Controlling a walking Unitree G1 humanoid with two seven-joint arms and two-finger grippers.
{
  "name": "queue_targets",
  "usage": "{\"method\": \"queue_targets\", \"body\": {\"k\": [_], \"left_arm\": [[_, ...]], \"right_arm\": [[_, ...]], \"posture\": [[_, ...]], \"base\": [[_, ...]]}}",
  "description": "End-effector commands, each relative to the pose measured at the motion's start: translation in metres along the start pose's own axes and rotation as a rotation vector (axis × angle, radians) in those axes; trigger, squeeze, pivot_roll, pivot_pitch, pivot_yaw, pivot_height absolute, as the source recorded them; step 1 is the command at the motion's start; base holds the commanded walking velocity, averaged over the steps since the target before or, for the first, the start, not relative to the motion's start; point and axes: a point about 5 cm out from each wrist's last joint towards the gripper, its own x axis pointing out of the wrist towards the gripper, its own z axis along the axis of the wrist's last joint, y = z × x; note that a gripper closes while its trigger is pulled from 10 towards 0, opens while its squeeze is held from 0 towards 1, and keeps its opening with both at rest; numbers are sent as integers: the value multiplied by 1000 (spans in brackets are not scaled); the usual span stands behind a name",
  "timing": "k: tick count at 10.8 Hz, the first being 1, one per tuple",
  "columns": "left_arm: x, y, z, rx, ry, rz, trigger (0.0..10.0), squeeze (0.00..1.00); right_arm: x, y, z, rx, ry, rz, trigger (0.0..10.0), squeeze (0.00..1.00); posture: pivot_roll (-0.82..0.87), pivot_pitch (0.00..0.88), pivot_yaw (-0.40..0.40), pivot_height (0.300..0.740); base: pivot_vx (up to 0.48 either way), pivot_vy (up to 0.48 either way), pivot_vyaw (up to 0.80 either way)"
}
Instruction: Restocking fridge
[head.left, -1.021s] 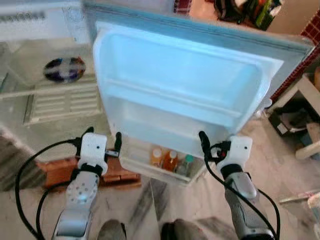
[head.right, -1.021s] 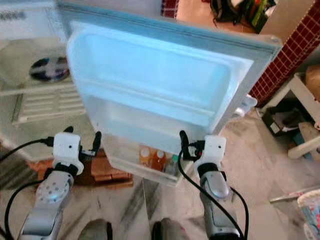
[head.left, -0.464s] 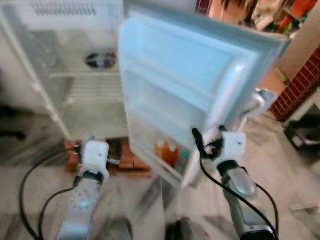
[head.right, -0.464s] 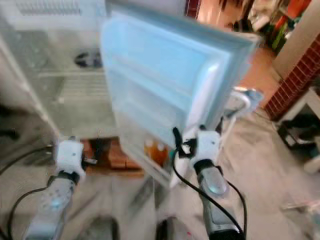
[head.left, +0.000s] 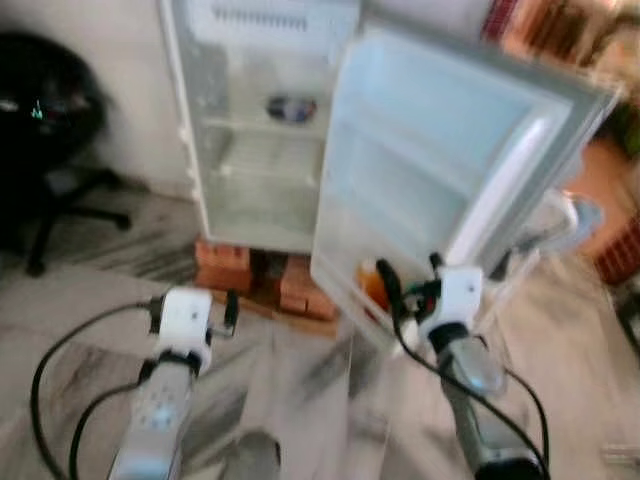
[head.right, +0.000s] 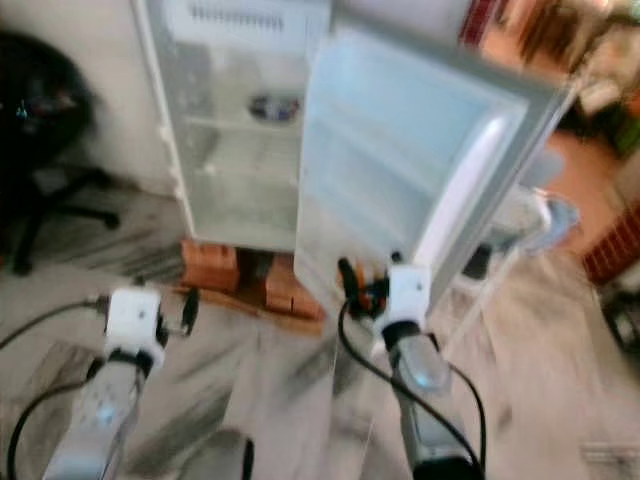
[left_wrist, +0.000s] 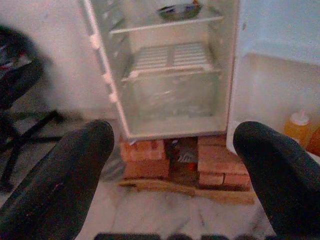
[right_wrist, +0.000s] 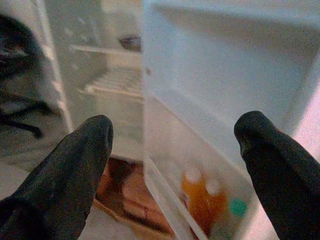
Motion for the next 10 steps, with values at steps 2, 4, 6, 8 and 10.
{"method": "queue_targets", "body": {"k": [2, 4, 6, 8, 10], "left_arm": [[2, 0, 4, 20, -24, 1, 10000, 0], [3, 3, 4, -9, -30, -6, 10000, 0], [4, 4, 5, -13, -39, -10, 10000, 0], [4, 4, 5, -11, -37, -8, 10000, 0], [2, 3, 3, -10, -34, -9, 10000, 0]], "right_arm": [[6, -9, 6, -23, -18, -50, 10000, 0], [7, -11, 7, -20, -27, -55, 10000, 0], [8, -11, 8, -19, -35, -54, 10000, 0], [7, -10, 9, 2, -46, -41, 10000, 0], [3, -11, 7, 12, -52, -56, 10000, 0]], "posture": [[165, 56, -73, 740], [164, 55, -74, 740], [165, 54, -74, 740], [167, 51, -74, 740], [164, 51, -72, 740]], "base": [[0, 0, 0], [0, 0, 0], [317, 0, 0], [352, -279, 0], [360, -294, 0]]}}
